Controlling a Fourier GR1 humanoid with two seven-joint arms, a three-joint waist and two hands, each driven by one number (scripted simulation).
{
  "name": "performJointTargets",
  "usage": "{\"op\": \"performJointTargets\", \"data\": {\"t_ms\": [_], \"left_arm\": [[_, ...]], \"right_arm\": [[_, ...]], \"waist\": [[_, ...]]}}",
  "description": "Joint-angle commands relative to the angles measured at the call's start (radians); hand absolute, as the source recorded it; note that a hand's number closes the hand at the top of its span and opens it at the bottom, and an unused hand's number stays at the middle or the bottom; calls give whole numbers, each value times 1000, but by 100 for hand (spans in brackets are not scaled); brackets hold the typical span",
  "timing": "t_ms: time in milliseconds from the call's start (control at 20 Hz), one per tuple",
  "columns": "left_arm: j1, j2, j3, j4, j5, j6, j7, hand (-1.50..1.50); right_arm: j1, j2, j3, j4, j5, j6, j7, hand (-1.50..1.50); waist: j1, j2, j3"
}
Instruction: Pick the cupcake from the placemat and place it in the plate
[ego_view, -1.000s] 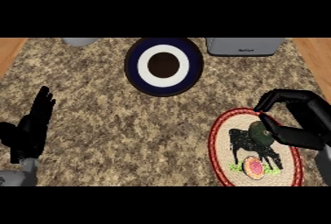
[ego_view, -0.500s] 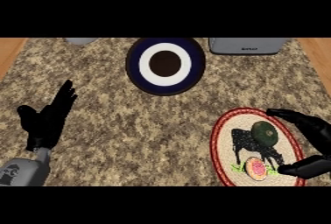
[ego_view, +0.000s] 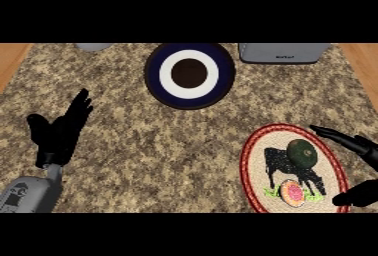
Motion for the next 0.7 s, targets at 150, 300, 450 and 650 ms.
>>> {"op": "performJointTargets", "data": {"t_ms": [150, 300, 450, 650], "left_arm": [[50, -24, 13, -13, -17, -5, -5, 0], [54, -43, 2, -46, -42, 3, -1, 0], [-11, -53, 39, 75, -54, -29, -45, 0], [31, -24, 87, 45, -36, -84, -20, 0]], "right_arm": [[-10, -47, 106, -49, 110, 68, -51, -150], [-42, -25, 154, -55, 179, 26, 4, -150], [-63, -19, 172, -105, 245, -18, 79, -150], [-27, -50, 153, -76, 324, -46, 47, -150]], "waist": [[-5, -4, -2], [-2, -4, -2], [-10, -2, -2], [-7, -3, -2]]}}
